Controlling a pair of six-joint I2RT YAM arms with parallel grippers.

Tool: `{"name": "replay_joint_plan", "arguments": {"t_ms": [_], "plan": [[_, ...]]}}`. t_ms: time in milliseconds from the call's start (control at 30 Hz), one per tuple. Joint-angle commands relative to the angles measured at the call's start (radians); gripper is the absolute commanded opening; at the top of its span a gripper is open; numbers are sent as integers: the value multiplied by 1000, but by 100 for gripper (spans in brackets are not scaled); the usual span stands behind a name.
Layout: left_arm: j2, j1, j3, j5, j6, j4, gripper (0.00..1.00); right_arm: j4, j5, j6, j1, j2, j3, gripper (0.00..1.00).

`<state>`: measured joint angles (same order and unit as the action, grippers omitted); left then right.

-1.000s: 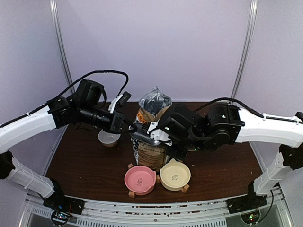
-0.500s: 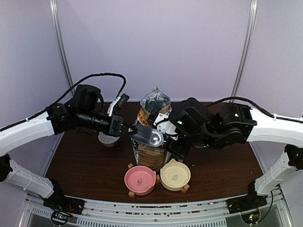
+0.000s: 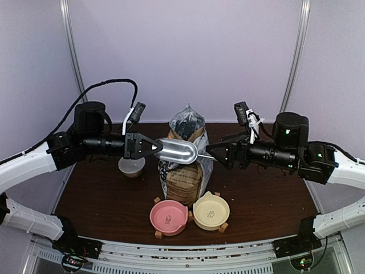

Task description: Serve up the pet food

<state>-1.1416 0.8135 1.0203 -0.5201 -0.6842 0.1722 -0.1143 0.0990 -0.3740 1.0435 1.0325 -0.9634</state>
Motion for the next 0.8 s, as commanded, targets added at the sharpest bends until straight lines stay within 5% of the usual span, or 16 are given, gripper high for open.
{"name": "replay_joint_plan", "arguments": {"t_ms": [0,333,533,767], "plan": [[30,5,-22,-4,-33,-140,0,267,195,-179,-13,3,52,86],[33,4,-29,-14,-40,-156,0,348,254,-258,-13,47,72,58],[42,4,-35,-17,-44,-166,0,279,226,-250,-15,72,51,56],[46,4,-39,-13,-48,-166,0,282,247,-260,-15,89,46,43]]}}
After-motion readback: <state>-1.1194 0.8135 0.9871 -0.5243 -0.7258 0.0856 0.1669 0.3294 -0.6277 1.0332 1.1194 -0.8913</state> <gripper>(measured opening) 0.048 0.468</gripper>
